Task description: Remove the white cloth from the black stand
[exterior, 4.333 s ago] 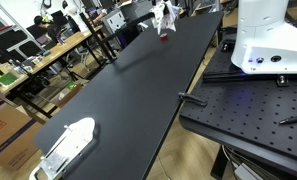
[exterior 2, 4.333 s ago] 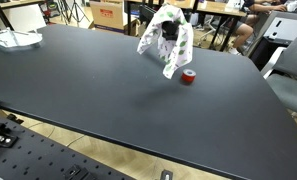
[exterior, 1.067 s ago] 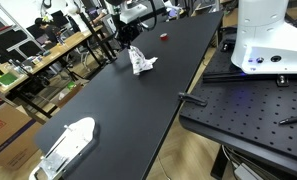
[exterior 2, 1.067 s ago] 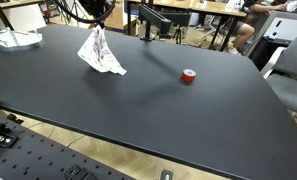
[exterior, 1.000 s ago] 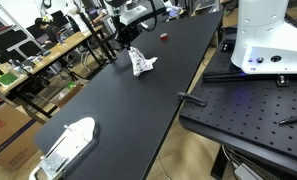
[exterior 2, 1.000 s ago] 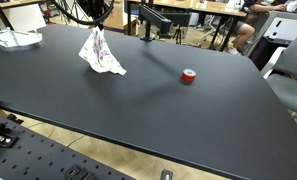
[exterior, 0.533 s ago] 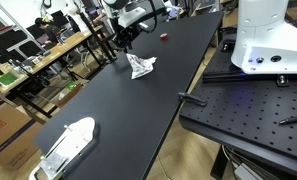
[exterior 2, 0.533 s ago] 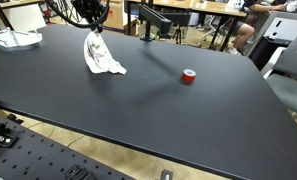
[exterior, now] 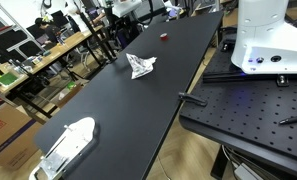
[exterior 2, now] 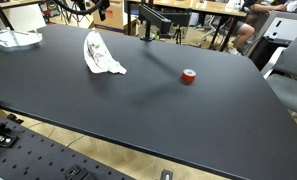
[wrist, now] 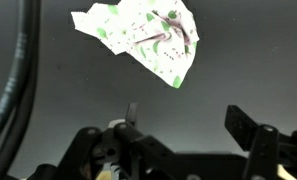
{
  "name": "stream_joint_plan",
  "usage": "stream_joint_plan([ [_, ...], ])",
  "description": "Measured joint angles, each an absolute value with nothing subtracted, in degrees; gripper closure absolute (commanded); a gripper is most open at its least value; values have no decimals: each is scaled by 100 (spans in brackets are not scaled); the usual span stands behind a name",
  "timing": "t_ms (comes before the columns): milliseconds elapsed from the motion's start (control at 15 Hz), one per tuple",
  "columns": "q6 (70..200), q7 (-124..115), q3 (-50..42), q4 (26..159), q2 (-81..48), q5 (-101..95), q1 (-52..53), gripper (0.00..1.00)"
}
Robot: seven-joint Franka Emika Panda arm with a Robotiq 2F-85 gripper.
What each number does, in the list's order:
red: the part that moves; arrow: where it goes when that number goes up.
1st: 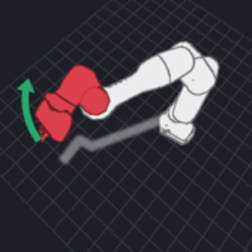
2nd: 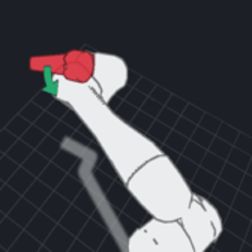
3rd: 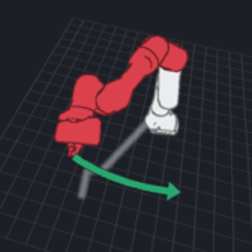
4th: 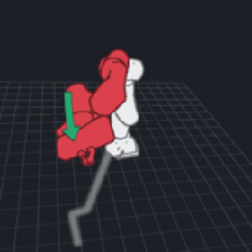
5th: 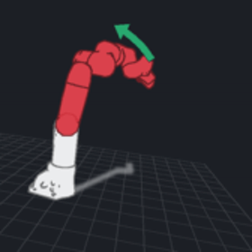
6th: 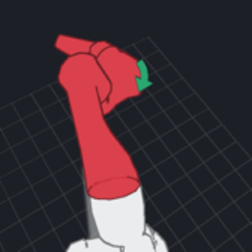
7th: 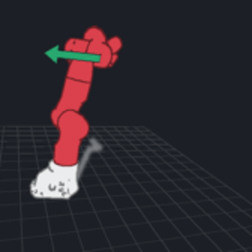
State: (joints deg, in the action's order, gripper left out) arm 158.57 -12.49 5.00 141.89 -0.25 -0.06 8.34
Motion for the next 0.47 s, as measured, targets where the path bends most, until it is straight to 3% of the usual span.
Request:
stream_joint_plan([
  [467,15568,-1229,573,14210,337,50,829,0],
])
